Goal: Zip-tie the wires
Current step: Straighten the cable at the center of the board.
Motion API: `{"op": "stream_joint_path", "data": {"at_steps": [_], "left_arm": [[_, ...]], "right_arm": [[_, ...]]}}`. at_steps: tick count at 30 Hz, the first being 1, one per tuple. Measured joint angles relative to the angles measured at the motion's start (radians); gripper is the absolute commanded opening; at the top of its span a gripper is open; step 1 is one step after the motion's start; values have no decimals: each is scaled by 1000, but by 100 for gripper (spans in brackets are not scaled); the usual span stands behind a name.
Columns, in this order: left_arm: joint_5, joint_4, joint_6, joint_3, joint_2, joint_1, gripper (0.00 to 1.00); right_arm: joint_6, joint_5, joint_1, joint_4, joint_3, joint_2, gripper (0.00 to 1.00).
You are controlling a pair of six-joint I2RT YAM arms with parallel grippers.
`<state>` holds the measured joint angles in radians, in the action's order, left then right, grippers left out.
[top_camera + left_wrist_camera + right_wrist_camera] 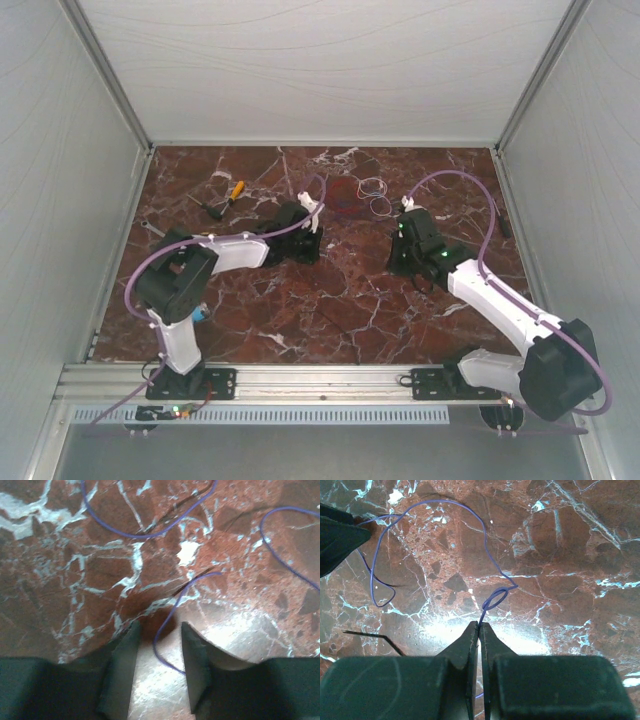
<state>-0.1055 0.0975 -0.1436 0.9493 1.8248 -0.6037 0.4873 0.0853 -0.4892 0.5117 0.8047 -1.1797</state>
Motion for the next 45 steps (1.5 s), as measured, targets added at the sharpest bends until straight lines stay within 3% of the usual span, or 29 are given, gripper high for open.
{"op": "stream_joint_path", "data": {"at_steps": [2,9,14,23,27,34,41,45], "left_arm": [[0,11,19,0,7,-14,0],[69,70,50,-26,10,-62,0],[217,46,5,-131,-115,-56,0],[482,-77,-172,-209,-397,106,0],[566,-130,-247,-238,-382,135,0],[573,-192,-330,-251,-356,158,0],[537,-207,-481,-316,-360,158,0],[532,-220,-536,-340,-352,158,0]], "right_arm": [[0,0,2,0,0,2,0],[6,25,7,12,0,21,0],[37,97,30,58,0,36,0],[97,145,85,88,-27,74,0],[130,124,97,78,-60,40,0],[192,48,148,30,-120,-98,0],[218,-31,212,-14,-148,-175,33],[218,-64,222,-42,-149,-178,40]]}}
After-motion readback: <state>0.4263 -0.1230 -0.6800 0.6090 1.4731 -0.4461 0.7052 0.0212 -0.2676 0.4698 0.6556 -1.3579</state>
